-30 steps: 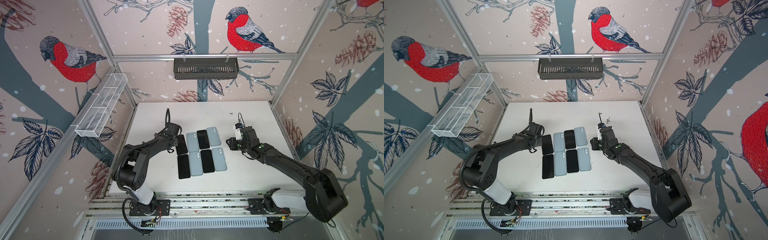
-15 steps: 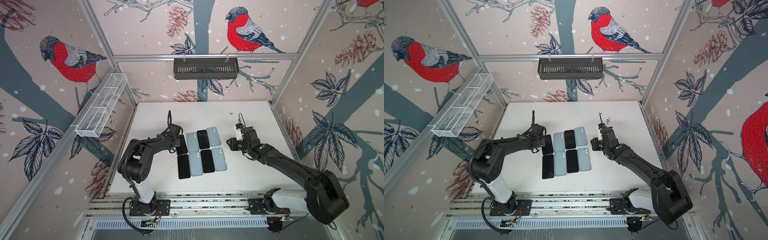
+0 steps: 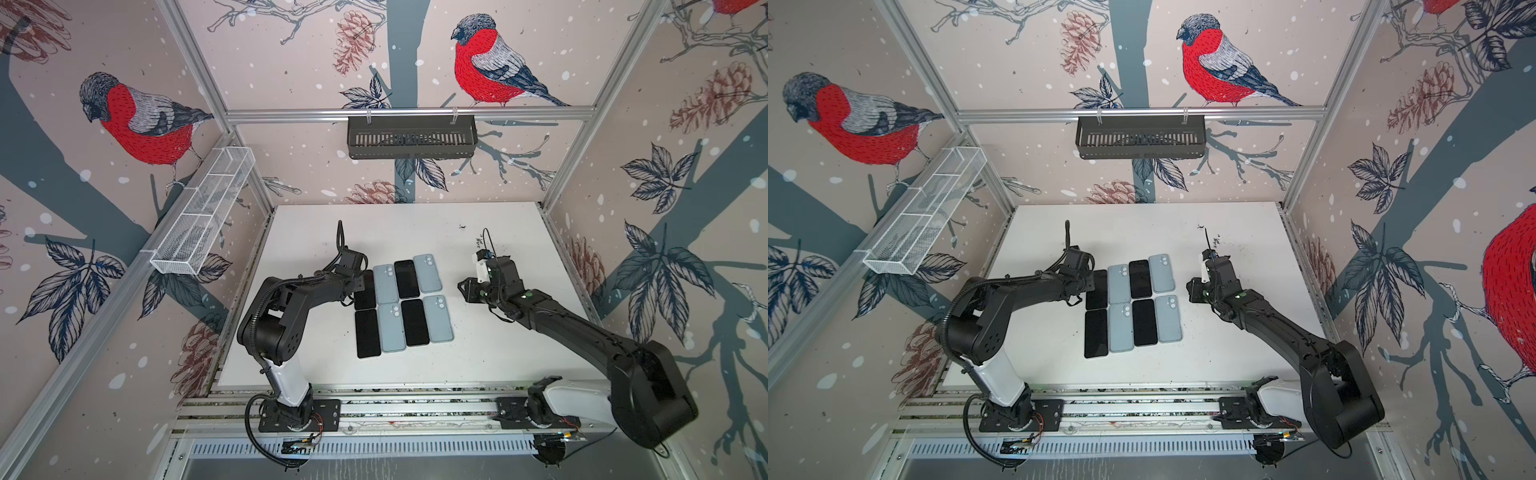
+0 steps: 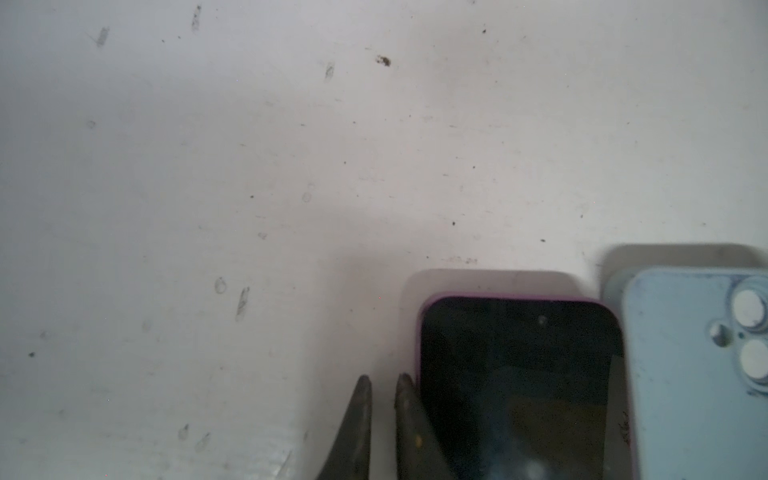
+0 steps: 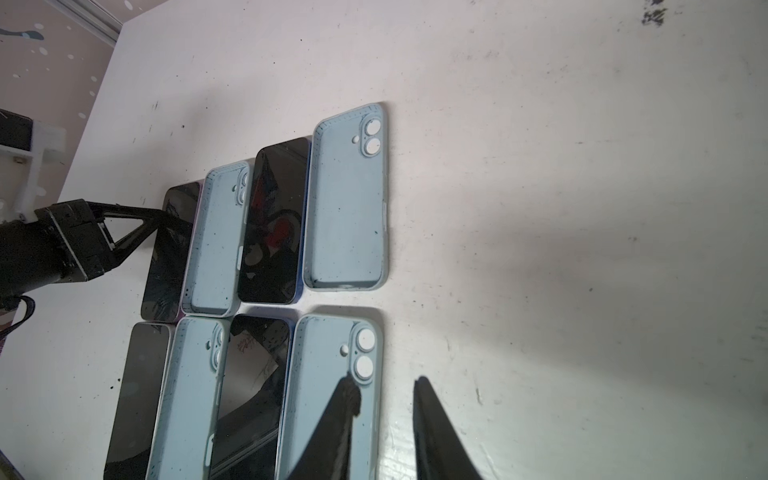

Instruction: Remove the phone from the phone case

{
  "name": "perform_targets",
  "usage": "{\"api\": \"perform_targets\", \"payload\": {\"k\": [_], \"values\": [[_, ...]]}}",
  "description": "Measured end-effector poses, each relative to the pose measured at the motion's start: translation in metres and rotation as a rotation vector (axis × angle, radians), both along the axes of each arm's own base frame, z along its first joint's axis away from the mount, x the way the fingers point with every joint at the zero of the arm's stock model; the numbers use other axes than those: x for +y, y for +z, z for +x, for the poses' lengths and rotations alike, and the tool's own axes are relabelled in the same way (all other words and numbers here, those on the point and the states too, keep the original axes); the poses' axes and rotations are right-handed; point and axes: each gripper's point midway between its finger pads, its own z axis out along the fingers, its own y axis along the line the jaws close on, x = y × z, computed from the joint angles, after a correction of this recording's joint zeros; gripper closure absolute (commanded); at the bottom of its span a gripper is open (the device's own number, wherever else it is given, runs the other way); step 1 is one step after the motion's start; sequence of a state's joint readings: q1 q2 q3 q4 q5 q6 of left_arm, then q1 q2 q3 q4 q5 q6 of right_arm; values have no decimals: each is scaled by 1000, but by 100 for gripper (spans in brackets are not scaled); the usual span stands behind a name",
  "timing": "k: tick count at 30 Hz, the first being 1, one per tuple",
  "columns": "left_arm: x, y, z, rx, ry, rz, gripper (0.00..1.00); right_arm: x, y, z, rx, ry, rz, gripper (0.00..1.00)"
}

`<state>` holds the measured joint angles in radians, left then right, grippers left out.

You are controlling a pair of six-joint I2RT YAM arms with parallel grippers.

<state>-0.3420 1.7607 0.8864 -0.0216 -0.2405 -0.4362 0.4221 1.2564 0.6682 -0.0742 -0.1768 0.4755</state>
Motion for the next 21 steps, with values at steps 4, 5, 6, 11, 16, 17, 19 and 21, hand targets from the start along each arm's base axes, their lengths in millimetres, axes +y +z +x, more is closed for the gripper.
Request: {"api": "perform_targets", "payload": {"k": [4,5,6,11,16,17,19,21], "values": [[30,18,-8,-42,80,27,37,-21,16,7,-57,-51,11,24],[37,28,-13,-69,98,34,27,-31,19,9,-78,-75,-3,15],[43,40,-20,-107,112,38,20,-47,22,12,-105,-124,-22,0],[78,103,-53,-395,193,72,2,-143,30,11,-307,-444,-142,1],[121,93,-96,-596,235,185,1,-202,-4,-16,-500,-639,-246,0],[125,82,-101,-602,225,208,1,-204,-7,-16,-512,-645,-264,0],[130,60,-109,-584,189,262,1,-208,0,-7,-578,-653,-289,0],[131,62,-101,-613,159,296,2,-208,3,1,-627,-643,-322,0]]}}
